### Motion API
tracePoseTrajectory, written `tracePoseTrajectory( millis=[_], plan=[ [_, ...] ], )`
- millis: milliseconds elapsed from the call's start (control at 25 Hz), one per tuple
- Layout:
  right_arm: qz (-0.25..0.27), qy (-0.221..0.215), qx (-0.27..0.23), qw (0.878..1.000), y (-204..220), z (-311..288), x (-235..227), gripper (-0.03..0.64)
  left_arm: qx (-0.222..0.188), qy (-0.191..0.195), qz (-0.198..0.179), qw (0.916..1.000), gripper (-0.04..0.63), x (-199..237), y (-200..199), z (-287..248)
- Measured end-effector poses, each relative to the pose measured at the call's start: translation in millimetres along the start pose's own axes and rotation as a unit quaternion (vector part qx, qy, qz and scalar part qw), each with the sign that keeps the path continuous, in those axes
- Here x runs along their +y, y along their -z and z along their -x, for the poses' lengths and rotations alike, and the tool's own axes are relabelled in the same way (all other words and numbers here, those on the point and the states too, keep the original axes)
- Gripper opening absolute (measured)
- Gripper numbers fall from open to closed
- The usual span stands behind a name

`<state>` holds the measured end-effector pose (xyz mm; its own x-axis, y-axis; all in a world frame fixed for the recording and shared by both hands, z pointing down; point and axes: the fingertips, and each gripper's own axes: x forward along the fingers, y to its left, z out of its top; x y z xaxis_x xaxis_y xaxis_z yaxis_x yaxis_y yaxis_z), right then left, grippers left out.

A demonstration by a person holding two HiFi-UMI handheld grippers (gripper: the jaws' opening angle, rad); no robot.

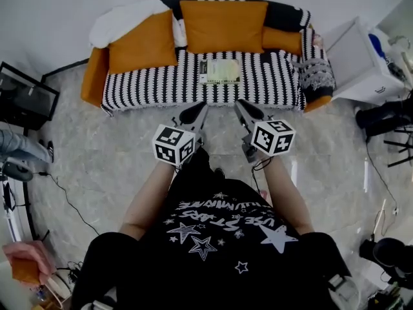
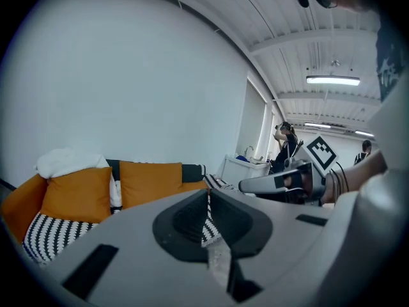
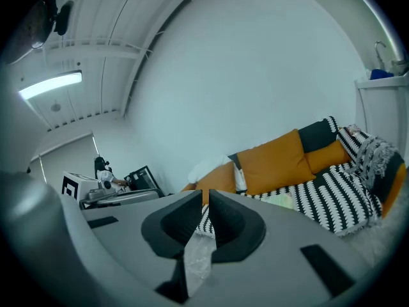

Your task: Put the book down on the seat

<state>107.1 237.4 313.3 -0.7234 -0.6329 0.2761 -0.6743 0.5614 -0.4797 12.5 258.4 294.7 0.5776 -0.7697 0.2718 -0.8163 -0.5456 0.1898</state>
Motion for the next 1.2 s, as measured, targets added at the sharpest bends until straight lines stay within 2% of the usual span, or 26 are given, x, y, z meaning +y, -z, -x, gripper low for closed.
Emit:
tracePoseTrajectory(
  millis=[200, 640, 1200],
  plan=[
    [0.000, -0.005, -0.007, 1.000, 6.9, 12.6, 10.5, 0.047, -0.006, -0.003, 0.001, 1.0000, 0.017, -12.9, 1.2, 15.9],
    [-0.007, 0.020, -0.022, 1.000, 6.8, 19.2, 19.1, 0.048, -0.003, 0.026, 0.001, 0.9997, 0.017, -15.0, -1.7, 20.6],
    [0.020, 0.033, 0.009, 0.999, 46.0, 26.8, 80.0, 0.044, -0.004, 0.036, 0.004, 0.9993, 0.017, -15.0, 11.8, 80.8]
  ],
)
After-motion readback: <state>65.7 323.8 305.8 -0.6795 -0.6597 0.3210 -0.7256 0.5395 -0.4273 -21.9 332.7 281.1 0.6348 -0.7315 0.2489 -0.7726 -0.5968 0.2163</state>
